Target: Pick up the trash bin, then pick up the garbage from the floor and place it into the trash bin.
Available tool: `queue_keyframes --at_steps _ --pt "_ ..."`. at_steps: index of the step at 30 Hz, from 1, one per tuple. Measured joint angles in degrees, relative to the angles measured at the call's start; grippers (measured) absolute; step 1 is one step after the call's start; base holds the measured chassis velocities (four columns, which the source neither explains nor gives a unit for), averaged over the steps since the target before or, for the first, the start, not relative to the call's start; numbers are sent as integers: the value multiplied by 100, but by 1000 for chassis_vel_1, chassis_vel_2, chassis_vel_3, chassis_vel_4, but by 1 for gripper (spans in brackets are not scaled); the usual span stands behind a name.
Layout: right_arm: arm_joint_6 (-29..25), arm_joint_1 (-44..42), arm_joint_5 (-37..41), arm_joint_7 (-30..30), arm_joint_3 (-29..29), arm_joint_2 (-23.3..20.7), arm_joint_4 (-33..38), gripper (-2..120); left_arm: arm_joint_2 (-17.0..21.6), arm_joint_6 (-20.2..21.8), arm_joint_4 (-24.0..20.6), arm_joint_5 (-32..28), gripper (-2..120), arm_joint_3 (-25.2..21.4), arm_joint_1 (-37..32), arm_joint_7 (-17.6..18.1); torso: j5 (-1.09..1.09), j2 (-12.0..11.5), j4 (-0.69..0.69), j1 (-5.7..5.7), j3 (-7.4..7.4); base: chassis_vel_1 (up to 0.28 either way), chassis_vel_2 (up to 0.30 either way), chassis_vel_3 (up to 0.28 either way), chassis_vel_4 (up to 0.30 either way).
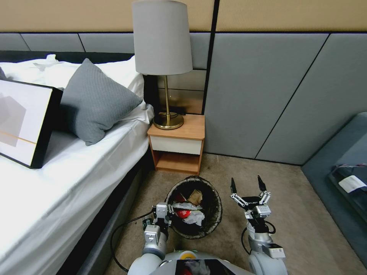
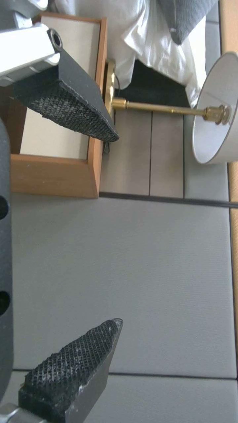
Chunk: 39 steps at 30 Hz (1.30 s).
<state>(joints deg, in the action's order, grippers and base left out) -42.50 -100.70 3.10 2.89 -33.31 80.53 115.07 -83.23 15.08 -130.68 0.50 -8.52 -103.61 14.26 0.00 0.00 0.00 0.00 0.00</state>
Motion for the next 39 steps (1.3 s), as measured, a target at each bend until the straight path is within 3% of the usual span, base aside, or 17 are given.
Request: queue_keyframes --at_steps 17,39 --pt "64 125 -5 -26 -81 -19 -76 100 -16 -1 -32 -7 0 0 7 -10 0 0 1 0 0 35 30 33 29" --pt "120 199 47 -153 -127 -38 6 100 -11 -29 -41 2 0 26 -25 -30 0 0 0 0 0 115 114 119 117"
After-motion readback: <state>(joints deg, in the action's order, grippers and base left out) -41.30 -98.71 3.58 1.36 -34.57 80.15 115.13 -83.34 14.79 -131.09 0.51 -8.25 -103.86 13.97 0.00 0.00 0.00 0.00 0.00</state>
